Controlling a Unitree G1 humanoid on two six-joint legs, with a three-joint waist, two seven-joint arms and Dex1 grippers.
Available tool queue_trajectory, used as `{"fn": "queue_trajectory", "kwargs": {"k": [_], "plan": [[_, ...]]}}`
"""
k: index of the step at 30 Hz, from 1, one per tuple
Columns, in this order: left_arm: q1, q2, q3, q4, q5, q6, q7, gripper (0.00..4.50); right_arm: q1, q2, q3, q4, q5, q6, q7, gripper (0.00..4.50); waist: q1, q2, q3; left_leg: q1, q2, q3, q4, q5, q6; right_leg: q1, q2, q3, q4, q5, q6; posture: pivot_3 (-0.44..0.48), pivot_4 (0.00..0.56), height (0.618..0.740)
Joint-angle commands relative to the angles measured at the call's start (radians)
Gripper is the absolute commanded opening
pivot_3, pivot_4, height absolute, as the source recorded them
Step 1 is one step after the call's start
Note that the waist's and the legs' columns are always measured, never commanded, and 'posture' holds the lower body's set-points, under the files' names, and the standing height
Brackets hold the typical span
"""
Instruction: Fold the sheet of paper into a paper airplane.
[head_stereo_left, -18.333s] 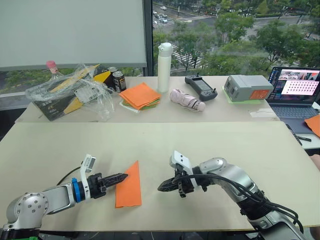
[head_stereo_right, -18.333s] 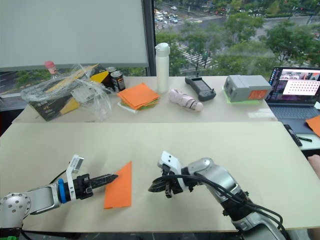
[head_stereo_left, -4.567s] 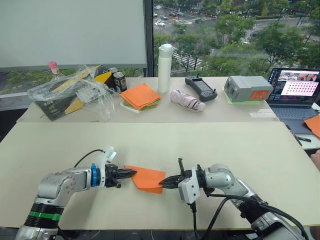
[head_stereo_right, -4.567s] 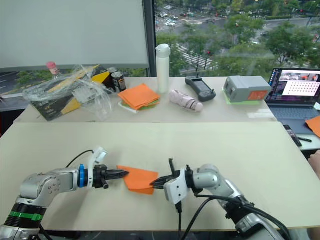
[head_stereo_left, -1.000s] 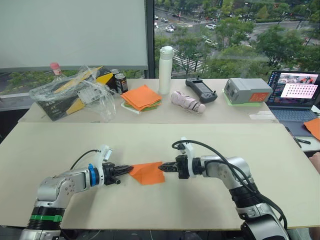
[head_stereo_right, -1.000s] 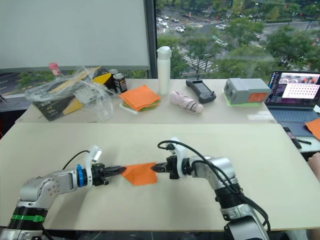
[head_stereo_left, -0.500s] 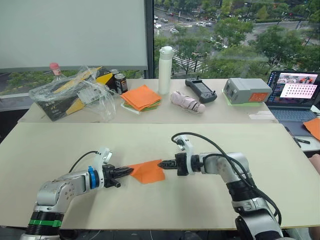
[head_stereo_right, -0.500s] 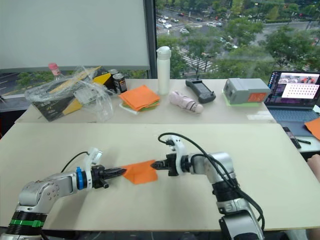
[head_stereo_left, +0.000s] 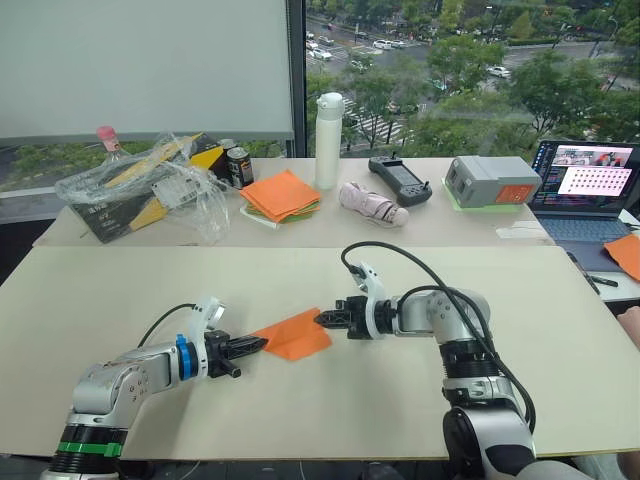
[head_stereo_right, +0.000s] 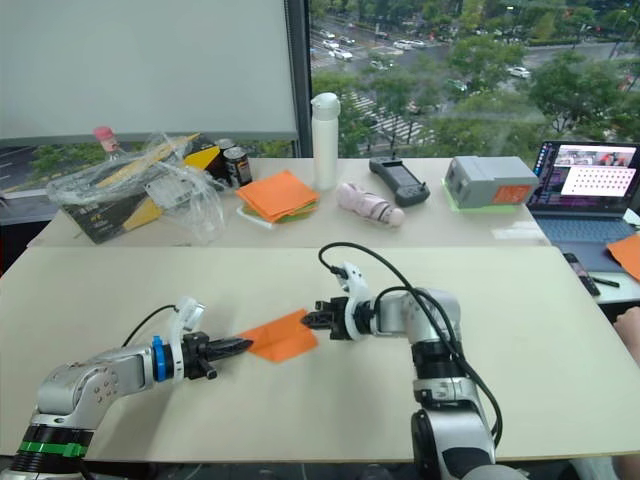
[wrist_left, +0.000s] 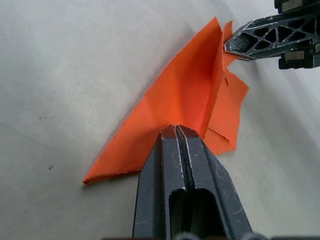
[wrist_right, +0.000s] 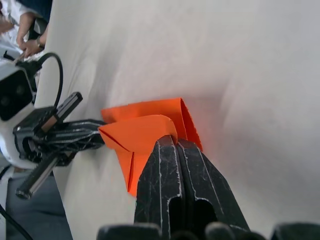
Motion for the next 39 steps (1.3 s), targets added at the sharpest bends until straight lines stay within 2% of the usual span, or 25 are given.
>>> {"fn": "queue_trajectory", "kwargs": {"k": [1, 9, 15, 23, 39], "plan": [[0.021, -0.001, -0.018, 0.001, 0.019, 0.009, 0.012, 0.0, 0.026, 0.0, 0.02, 0.037, -0.032, 0.032, -0.036, 0.03, 0.001, 0.0, 0.0, 0.0, 0.0, 0.0, 0.0, 0.0, 0.0, 0.0, 0.0, 0.0, 0.0, 0.0, 0.0, 0.0, 0.15, 0.74], [0.02, 0.012, 0.015, -0.018, 0.007, 0.007, 0.01, 0.0, 0.04, -0.025, 0.091, 0.051, -0.047, -0.004, -0.027, 0.03, -0.001, 0.0, 0.0, 0.0, 0.0, 0.0, 0.0, 0.0, 0.0, 0.0, 0.0, 0.0, 0.0, 0.0, 0.0, 0.0, 0.15, 0.74], [0.011, 0.026, 0.075, -0.127, -0.075, 0.063, 0.006, 0.0, 0.037, -0.049, 0.145, 0.072, -0.051, -0.036, -0.001, 0.03, -0.001, 0.0, -0.001, 0.0, 0.0, 0.0, 0.0, 0.0, 0.0, 0.0, 0.0, 0.0, 0.0, 0.0, 0.0, 0.0, 0.15, 0.74], [0.028, 0.026, 0.083, -0.239, -0.135, 0.109, 0.029, 0.0, 0.035, -0.062, 0.184, 0.085, -0.048, -0.063, 0.018, 0.03, -0.001, -0.001, -0.001, 0.002, 0.0, 0.0, 0.0, 0.0, 0.0, 0.004, 0.0, 0.0, -0.003, 0.0, 0.0, 0.0, 0.15, 0.74], [-0.03, -0.016, -0.011, -0.148, -0.031, 0.017, 0.057, 0.0, 0.051, -0.067, 0.196, 0.06, -0.04, -0.073, 0.027, 0.03, 0.0, -0.001, -0.001, 0.004, 0.0, -0.001, 0.0, 0.0, 0.0, 0.008, 0.001, -0.001, -0.007, 0.0, 0.0, 0.0, 0.15, 0.74]]}}
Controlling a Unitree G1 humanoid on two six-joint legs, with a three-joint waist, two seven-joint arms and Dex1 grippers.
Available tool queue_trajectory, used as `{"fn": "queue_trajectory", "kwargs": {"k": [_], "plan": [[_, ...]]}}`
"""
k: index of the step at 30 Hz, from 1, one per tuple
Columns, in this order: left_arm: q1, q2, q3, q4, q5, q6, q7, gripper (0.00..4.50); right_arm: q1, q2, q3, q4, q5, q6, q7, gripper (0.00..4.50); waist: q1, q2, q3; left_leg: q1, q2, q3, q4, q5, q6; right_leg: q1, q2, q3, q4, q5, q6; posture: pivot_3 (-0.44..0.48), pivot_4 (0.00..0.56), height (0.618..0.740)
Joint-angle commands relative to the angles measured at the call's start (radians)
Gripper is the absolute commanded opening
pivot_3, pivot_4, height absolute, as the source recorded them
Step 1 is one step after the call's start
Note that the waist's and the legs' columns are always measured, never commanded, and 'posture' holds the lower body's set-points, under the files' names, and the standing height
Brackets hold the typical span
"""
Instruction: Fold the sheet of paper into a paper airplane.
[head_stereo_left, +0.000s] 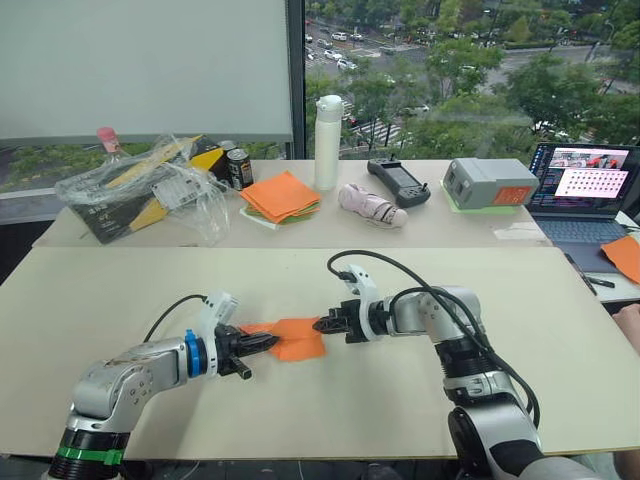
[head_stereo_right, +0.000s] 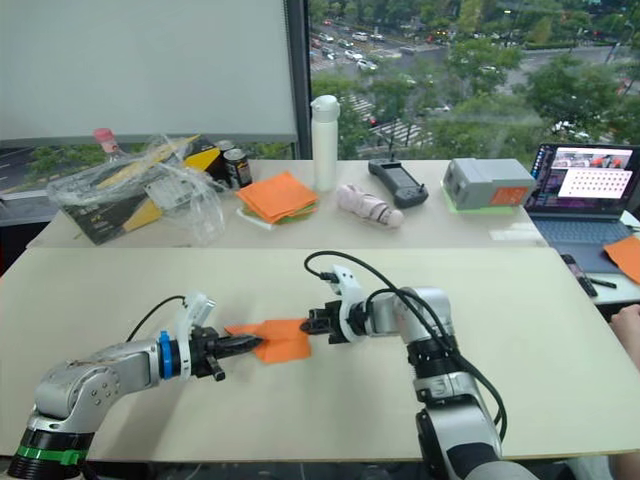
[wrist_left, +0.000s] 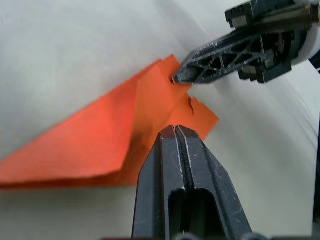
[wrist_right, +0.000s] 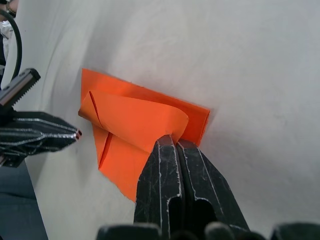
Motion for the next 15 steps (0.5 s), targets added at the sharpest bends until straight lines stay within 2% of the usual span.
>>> {"fn": "queue_trajectory", "kwargs": {"k": [1, 15], "plan": [[-0.021, -0.007, -0.004, 0.007, 0.012, -0.029, -0.003, 0.0, 0.051, -0.007, 0.024, 0.052, -0.04, 0.003, -0.016, 0.03, 0.0, 0.0, 0.0, 0.0, 0.0, 0.0, 0.0, 0.0, 0.0, 0.0, 0.0, 0.0, 0.0, 0.0, 0.0, 0.0, 0.15, 0.74], [-0.03, -0.029, -0.056, 0.083, 0.09, -0.088, 0.004, 0.0, 0.071, -0.006, 0.014, 0.021, -0.036, 0.011, -0.022, 0.03, 0.001, 0.0, 0.0, 0.001, 0.0, -0.001, -0.001, 0.0, 0.001, 0.004, 0.0, -0.001, -0.004, 0.0, 0.0, 0.0, 0.15, 0.74]]}}
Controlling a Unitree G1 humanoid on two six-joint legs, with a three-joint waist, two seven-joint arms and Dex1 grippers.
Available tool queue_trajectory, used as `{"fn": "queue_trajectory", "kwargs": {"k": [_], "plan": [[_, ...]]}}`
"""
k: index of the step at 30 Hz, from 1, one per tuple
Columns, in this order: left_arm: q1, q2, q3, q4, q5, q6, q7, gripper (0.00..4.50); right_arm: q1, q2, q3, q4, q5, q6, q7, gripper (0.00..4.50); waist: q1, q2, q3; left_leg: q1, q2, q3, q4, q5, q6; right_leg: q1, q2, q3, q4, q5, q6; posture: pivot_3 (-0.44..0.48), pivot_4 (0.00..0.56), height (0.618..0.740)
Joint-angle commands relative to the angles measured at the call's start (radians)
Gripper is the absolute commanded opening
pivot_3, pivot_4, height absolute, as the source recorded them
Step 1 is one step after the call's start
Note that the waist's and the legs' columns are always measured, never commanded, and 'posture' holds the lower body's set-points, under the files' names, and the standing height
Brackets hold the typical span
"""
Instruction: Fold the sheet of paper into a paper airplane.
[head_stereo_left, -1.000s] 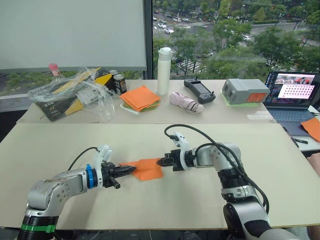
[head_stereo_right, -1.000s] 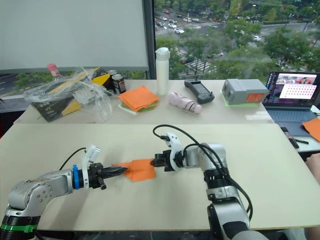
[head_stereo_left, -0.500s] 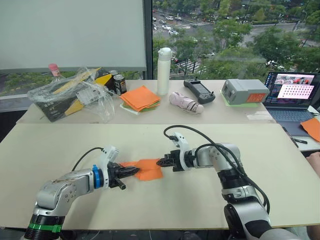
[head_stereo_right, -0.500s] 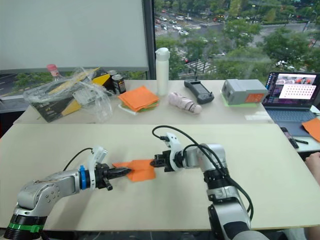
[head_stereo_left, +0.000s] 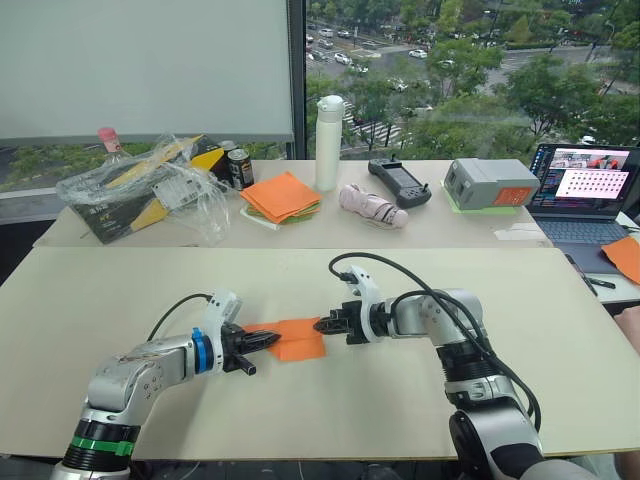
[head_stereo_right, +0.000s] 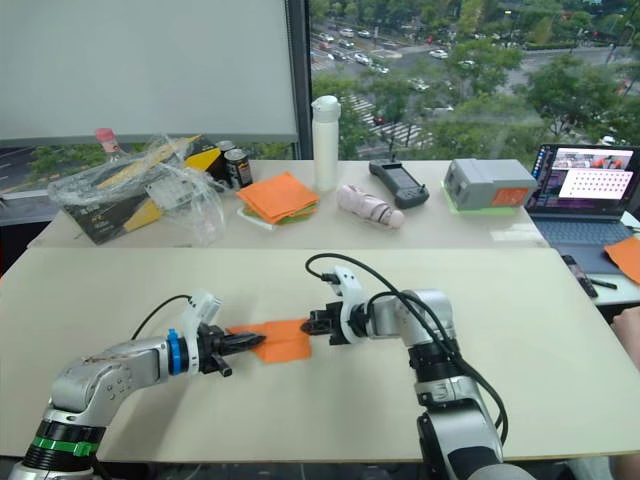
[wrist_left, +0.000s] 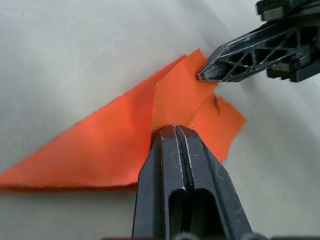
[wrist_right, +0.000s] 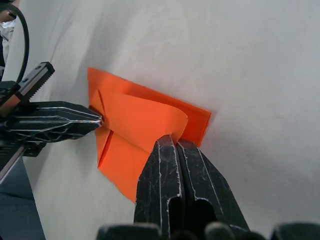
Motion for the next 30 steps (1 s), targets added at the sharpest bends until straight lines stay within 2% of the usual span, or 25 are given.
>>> {"fn": "queue_trajectory", "kwargs": {"k": [1, 13, 30], "plan": [[-0.014, -0.01, -0.004, 0.011, 0.02, -0.029, -0.001, 0.0, 0.054, -0.006, 0.016, 0.045, -0.034, 0.012, -0.02, 0.03, 0.0, 0.0, 0.0, 0.0, 0.0, 0.0, 0.0, 0.0, 0.0, 0.0, 0.0, 0.0, 0.0, 0.0, 0.0, 0.0, 0.15, 0.74], [-0.043, -0.045, 0.002, 0.07, 0.028, -0.021, 0.014, 0.0, 0.072, -0.008, 0.013, 0.015, -0.032, 0.022, -0.026, 0.03, 0.002, 0.0, 0.0, 0.0, 0.0, 0.0, 0.0, 0.0, 0.0, 0.0, 0.0, 0.0, -0.001, 0.0, 0.0, 0.0, 0.15, 0.74], [0.013, -0.028, -0.037, 0.133, 0.095, -0.083, -0.018, 0.0, 0.116, -0.033, 0.053, -0.081, -0.015, -0.022, 0.027, 0.03, 0.003, 0.001, 0.0, 0.0, 0.0, 0.0, -0.003, 0.0, 0.001, 0.0, 0.0, 0.0, -0.002, 0.0, 0.0, 0.0, 0.15, 0.74]]}}
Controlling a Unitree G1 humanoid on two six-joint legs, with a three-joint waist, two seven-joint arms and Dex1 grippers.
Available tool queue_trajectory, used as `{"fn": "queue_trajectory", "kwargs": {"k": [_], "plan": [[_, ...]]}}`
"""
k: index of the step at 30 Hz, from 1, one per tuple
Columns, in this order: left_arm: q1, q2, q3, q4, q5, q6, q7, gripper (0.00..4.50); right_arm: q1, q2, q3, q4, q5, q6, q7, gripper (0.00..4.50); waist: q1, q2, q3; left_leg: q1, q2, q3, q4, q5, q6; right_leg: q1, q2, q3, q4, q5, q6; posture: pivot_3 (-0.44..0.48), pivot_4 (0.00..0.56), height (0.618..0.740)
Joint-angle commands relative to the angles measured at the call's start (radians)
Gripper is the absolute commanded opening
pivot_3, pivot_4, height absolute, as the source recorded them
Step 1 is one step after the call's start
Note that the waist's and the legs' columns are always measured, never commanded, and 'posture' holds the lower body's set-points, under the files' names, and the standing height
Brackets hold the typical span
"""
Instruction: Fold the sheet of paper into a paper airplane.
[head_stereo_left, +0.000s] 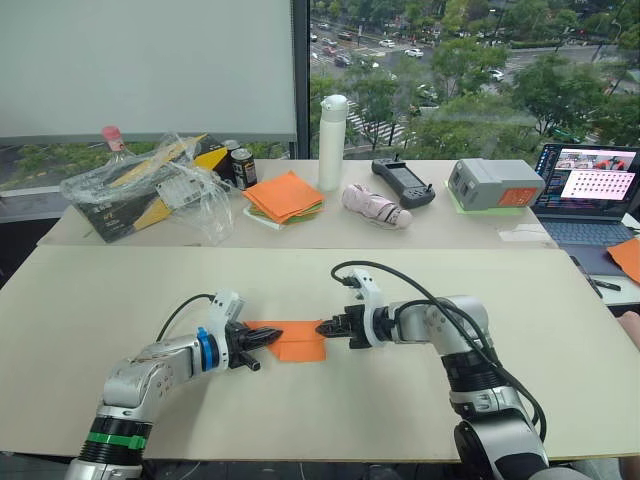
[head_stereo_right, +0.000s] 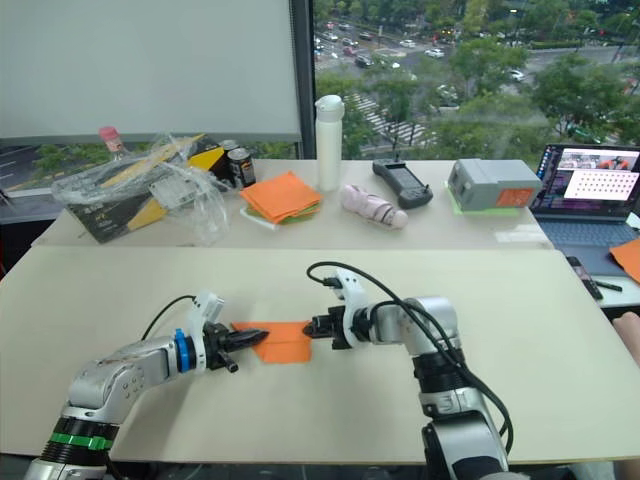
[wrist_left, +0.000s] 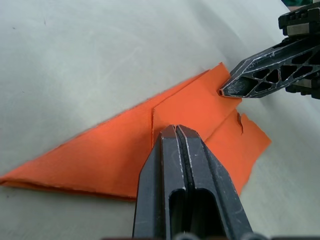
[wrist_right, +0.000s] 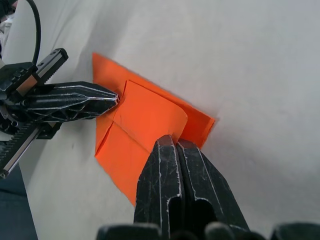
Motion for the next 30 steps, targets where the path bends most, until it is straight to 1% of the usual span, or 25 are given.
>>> {"fn": "queue_trajectory", "kwargs": {"k": [1, 2, 5, 13, 18, 22, 24, 26, 27, 30], "plan": [[0.029, 0.015, -0.026, 0.036, 0.042, 0.018, 0.011, 0.0, 0.053, -0.013, 0.025, 0.017, -0.009, -0.001, 0.015, 0.03, 0.0, 0.001, 0.0, 0.0, 0.0, 0.0, 0.0, 0.0, 0.0, 0.0, 0.0, 0.0, 0.0, 0.0, 0.0, 0.0, 0.15, 0.74], [0.029, 0.015, -0.027, 0.037, 0.042, 0.018, 0.011, 0.0, 0.056, -0.012, 0.022, 0.011, -0.008, -0.008, 0.018, 0.6, 0.0, 0.001, 0.001, 0.0, 0.0, 0.0, 0.0, 0.0, 0.0, 0.0, 0.0, 0.0, 0.0, 0.0, 0.0, 0.0, 0.15, 0.74], [0.026, 0.014, -0.027, 0.04, 0.042, 0.018, 0.01, 0.0, 0.064, -0.018, 0.022, -0.016, -0.009, -0.053, 0.034, 1.52, -0.001, 0.004, 0.001, 0.0, 0.0, 0.0, 0.0, 0.0, 0.0, 0.0, 0.0, 0.0, -0.001, 0.0, 0.0, 0.0, 0.15, 0.74], [0.023, 0.017, -0.031, 0.039, 0.046, 0.02, 0.006, 0.0, 0.081, -0.032, -0.038, -0.118, 0.036, -0.155, 0.095, 1.52, -0.001, 0.008, 0.003, -0.001, 0.0, 0.001, -0.001, 0.0, 0.0, -0.001, 0.0, 0.0, 0.0, 0.0, 0.0, 0.0, 0.15, 0.74], [0.026, 0.019, -0.032, 0.038, 0.046, 0.021, 0.003, 0.0, 0.088, 0.005, -0.112, -0.183, 0.082, -0.234, 0.096, 1.52, -0.001, 0.01, 0.004, -0.002, 0.0, 0.001, -0.001, 0.0, 0.0, -0.003, 0.0, 0.0, 0.0, 0.0, 0.0, 0.0, 0.15, 0.74], [0.025, 0.018, -0.033, 0.036, 0.045, 0.023, 0.003, 0.0, 0.098, 0.014, -0.11, -0.227, 0.111, -0.244, 0.117, 1.52, -0.001, 0.01, 0.005, -0.002, 0.0, 0.001, -0.002, 0.0, 0.0, -0.004, 0.0, 0.001, 0.0, 0.0, 0.0, 0.0, 0.15, 0.74], [0.023, 0.017, -0.032, 0.036, 0.043, 0.025, 0.004, 0.0, 0.116, -0.007, -0.053, -0.273, 0.106, -0.268, 0.162, 1.01, -0.001, 0.01, 0.005, -0.002, 0.0, 0.001, -0.002, 0.0, 0.0, -0.004, 0.0, 0.001, 0.0, 0.0, 0.0, 0.0, 0.15, 0.74], [0.022, 0.016, -0.032, 0.036, 0.043, 0.025, 0.005, 0.0, 0.131, -0.021, -0.016, -0.293, 0.1, -0.289, 0.188, 0.35, -0.001, 0.01, 0.005, -0.003, 0.0, 0.001, -0.003, 0.0, 0.0, -0.005, 0.0, 0.001, 0.0, 0.0, 0.0, 0.0, 0.15, 0.74], [0.021, 0.016, -0.032, 0.037, 0.044, 0.024, 0.006, 0.0, 0.146, -0.032, 0.027, -0.287, 0.07, -0.324, 0.204, 0.05, -0.001, 0.01, 0.005, -0.003, 0.0, 0.001, -0.003, 0.0, 0.0, -0.005, 0.0, 0.001, 0.0, 0.0, 0.0, 0.0, 0.15, 0.74], [0.022, 0.015, -0.035, 0.034, 0.047, 0.022, 0.008, 0.0, 0.164, -0.043, 0.117, -0.232, -0.016, -0.425, 0.212, 0.02, -0.002, 0.01, 0.005, -0.003, 0.0, 0.001, -0.003, 0.0, 0.0, -0.005, 0.0, 0.001, 0.0, 0.0, 0.0, 0.0, 0.15, 0.74]]}}
